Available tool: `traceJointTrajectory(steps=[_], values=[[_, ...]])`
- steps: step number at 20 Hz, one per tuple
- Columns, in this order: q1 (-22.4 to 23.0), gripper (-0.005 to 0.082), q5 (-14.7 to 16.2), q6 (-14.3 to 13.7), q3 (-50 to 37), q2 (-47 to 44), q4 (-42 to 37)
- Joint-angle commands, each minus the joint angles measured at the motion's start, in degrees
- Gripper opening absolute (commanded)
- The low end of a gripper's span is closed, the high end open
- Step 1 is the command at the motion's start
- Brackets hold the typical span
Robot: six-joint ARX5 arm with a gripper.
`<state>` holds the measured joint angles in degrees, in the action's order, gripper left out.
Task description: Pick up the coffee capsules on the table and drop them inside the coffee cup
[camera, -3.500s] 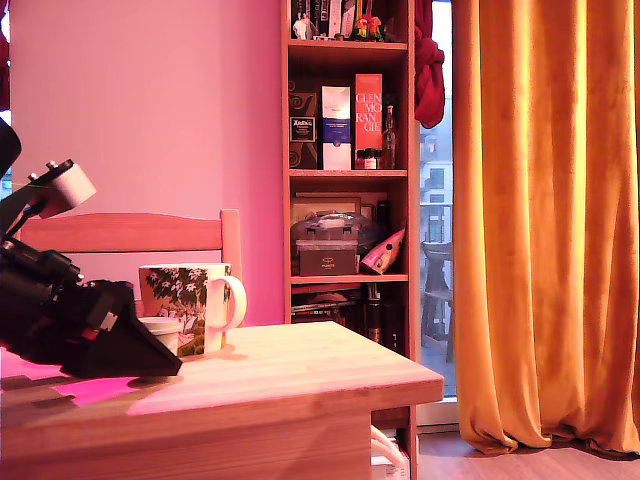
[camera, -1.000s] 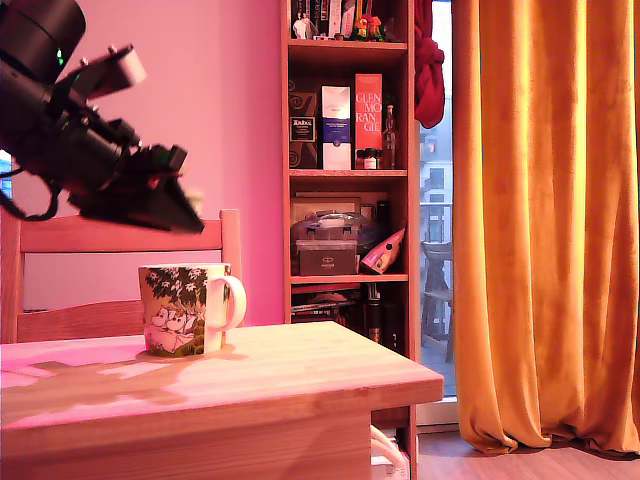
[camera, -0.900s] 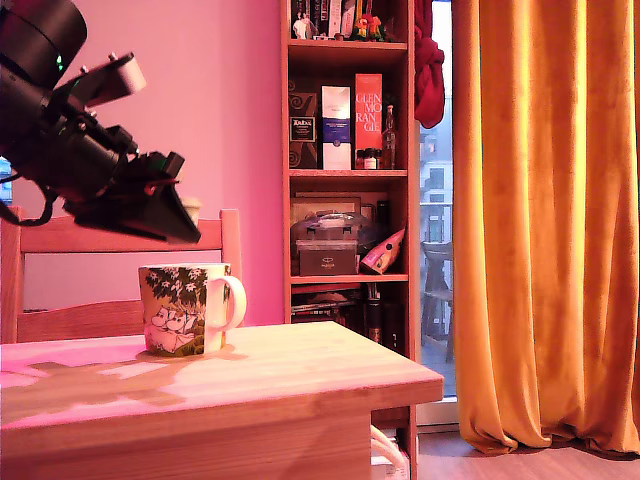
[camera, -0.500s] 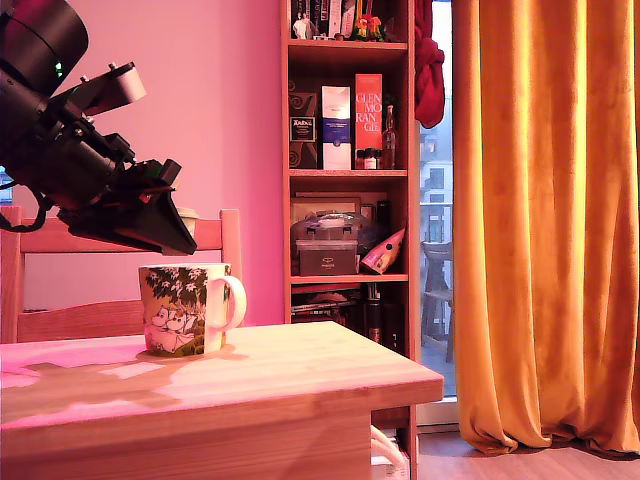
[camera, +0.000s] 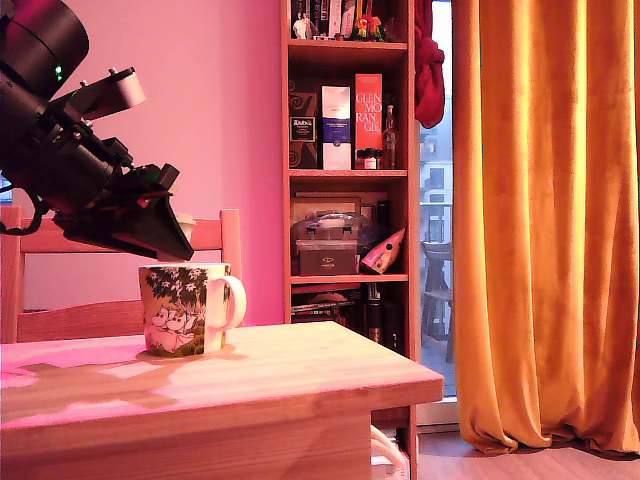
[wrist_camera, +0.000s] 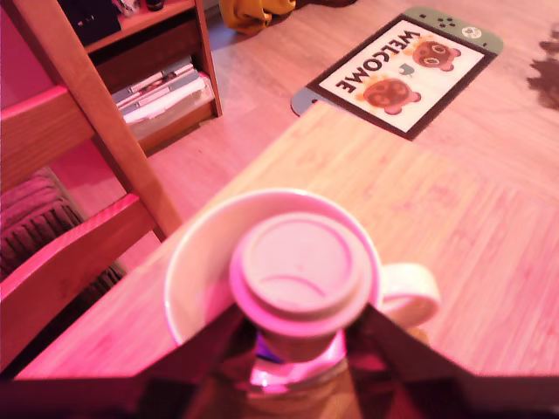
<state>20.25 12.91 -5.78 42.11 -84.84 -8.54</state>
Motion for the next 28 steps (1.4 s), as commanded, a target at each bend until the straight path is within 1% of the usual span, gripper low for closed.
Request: traceJointTrajectory(steps=[1, 8, 9, 10, 11, 13, 14, 15, 17, 19, 22, 25, 28], values=[[-0.22, 0.0675, -0.13, -0.24, 0.07, -0.68, 0.02], [-0.26, 0.0671, -0.55, -0.22, 0.17, -0.2, 2.95], [-0.26, 0.0646, -0.55, -0.2, 0.31, 0.2, 3.74], [-0.26, 0.0585, -0.57, -0.2, 0.37, 1.01, 4.48], [-0.26, 0.0482, -0.57, -0.2, 0.42, 1.97, 5.03], [-0.26, 0.0201, -0.5, 0.02, 0.46, 4.59, 7.13], [-0.26, 0.0054, -0.48, 0.66, 0.46, 6.05, 7.85], [-0.26, -0.0032, -0.52, 1.11, 0.46, 7.5, 8.39], [-0.26, -0.0019, -0.5, 1.64, 0.46, 10.32, 9.35], [-0.26, -0.0019, -0.28, 4.28, 0.44, 13.09, 12.09], [-0.26, -0.0019, -0.44, 4.39, 0.39, 16.44, 16.09], [-0.28, -0.0019, -0.59, 4.35, -0.72, 18.58, 16.61], [-0.26, -0.0019, -1.01, 4.42, -1.53, 18.62, 16.63]])
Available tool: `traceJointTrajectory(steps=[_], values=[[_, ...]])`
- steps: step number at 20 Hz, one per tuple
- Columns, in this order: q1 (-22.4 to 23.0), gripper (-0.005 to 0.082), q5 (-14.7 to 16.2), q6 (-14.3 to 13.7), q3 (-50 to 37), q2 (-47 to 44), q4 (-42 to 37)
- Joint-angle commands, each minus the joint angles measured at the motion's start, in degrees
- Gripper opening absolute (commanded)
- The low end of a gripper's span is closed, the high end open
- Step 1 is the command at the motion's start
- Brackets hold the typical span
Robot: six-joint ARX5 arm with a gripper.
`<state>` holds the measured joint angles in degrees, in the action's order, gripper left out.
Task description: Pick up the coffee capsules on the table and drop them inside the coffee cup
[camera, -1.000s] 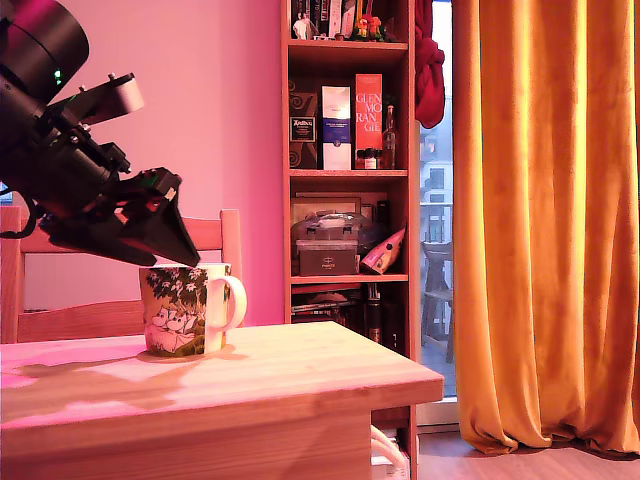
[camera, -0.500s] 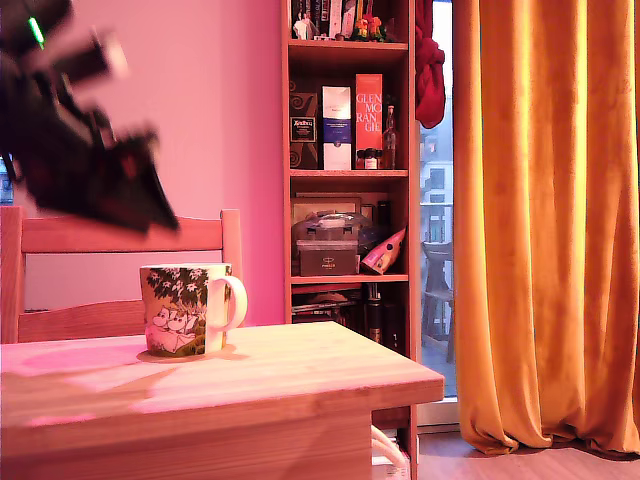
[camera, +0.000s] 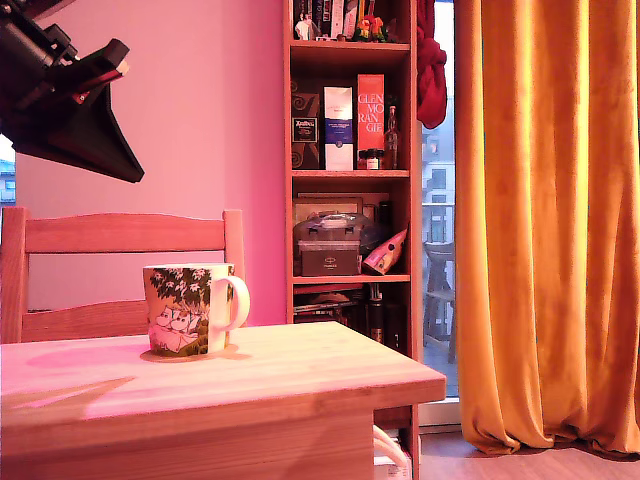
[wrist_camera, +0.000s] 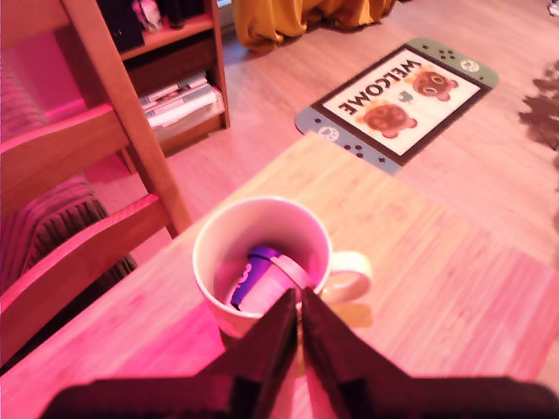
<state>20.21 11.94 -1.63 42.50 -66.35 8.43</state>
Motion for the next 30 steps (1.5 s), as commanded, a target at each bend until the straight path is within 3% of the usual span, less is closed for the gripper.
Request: traceJointTrajectory(steps=[1, 5, 10, 15, 18, 26, 30], values=[[-0.22, -0.0019, -0.28, 0.26, -2.12, 0.13, -0.33], [-1.57, -0.0019, -1.77, 0.28, -3.89, 1.29, -0.9], [-6.97, -0.0019, -1.77, 0.42, -10.62, 7.15, -3.56], [-14.29, -0.0019, 0.09, 1.88, -16.7, 14.78, -4.2], [-16.63, -0.0019, 0.09, 4.31, -20.98, 22.1, -5.51], [-16.83, -0.0019, 0.17, 6.16, -27.32, 44.59, -2.49], [-16.79, -0.0019, 0.2, 6.34, -27.32, 50.4, -0.04]])
